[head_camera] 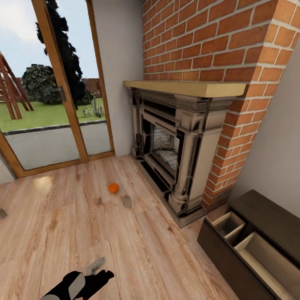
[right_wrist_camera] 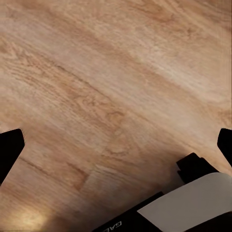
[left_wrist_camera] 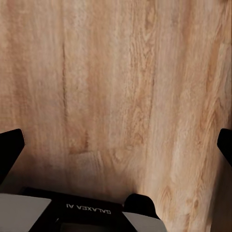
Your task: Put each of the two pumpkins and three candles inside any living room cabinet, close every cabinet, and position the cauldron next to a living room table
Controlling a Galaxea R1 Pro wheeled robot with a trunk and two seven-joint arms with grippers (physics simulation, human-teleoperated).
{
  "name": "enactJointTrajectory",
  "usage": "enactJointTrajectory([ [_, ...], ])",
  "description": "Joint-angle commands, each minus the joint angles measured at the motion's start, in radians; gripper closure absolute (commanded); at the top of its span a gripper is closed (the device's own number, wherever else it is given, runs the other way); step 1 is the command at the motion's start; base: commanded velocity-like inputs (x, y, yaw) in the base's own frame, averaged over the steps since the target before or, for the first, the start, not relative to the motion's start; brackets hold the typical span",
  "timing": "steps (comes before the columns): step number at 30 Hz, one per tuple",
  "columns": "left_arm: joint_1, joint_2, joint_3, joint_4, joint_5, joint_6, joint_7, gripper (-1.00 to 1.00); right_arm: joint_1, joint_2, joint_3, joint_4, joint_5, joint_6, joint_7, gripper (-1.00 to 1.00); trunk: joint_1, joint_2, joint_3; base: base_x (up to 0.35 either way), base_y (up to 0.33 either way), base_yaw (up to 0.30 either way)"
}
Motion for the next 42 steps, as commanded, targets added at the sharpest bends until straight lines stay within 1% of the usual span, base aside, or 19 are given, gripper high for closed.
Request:
enactJointTrajectory([
  [1,0.0,0.0,0.0,0.0,0.0,0.0,0.0,-1.0,0.0,0.0,0.0,0.0,0.0,0.0,0.0,-1.0,0.0,0.0,-0.001,0.0,0.0,0.267],
  [21,0.0,0.0,-0.001,0.0,-0.001,-0.002,0.0,-1.0,0.0,0.0,0.001,-0.001,0.001,0.0,0.001,-1.0,0.0,0.0,-0.019,0.0,0.0,0.261],
  [24,0.0,0.0,-0.001,0.0,-0.001,-0.003,0.0,-1.0,0.0,0.0,0.04,-0.001,0.001,0.0,-0.001,-1.0,0.0,0.0,-0.022,0.0,0.0,0.235],
  [26,0.0,0.0,-0.001,0.0,-0.002,-0.003,0.0,-1.0,0.0,0.0,0.081,-0.001,0.0,-0.001,-0.006,-1.0,0.0,0.0,-0.024,0.0,0.0,0.229],
  [28,0.0,0.0,-0.001,0.0,-0.002,-0.003,0.0,-1.0,-0.001,0.0,0.107,-0.001,0.0,-0.001,-0.008,-1.0,0.0,0.0,-0.026,0.0,0.0,0.226],
  [32,0.0,0.002,-0.001,0.0,-0.003,-0.003,0.0,-1.0,0.0,0.0,0.124,-0.001,0.0,-0.001,-0.01,-1.0,0.0,0.0,-0.029,0.031,0.0,0.148],
  [35,0.0,0.003,-0.001,0.0,-0.004,-0.004,0.0,-1.0,0.0,-0.001,0.128,-0.001,0.001,-0.001,-0.011,-1.0,0.0,0.0,-0.03,0.11,0.0,0.042],
  [38,0.0,0.003,-0.001,0.001,-0.006,-0.047,0.005,-1.0,0.0,-0.002,0.131,-0.001,0.001,-0.002,-0.011,-1.0,0.0,0.0,-0.03,0.247,0.0,0.011],
  [39,0.0,0.003,-0.001,0.006,-0.006,-0.072,0.021,-1.0,0.0,-0.002,0.131,0.0,0.002,0.0,-0.013,-1.0,0.0,0.0,-0.03,0.296,0.0,0.004],
  [41,0.001,0.003,-0.001,0.014,-0.006,-0.095,0.092,-1.0,0.0,-0.001,0.13,0.0,0.003,0.004,-0.034,-1.0,0.0,0.0,-0.03,0.312,0.0,0.002],
  [42,0.001,0.0,-0.002,0.016,-0.007,-0.107,0.139,-1.0,-0.001,-0.001,0.13,0.0,0.003,0.006,-0.06,-1.0,0.0,0.0,-0.03,0.318,0.0,0.001],
])
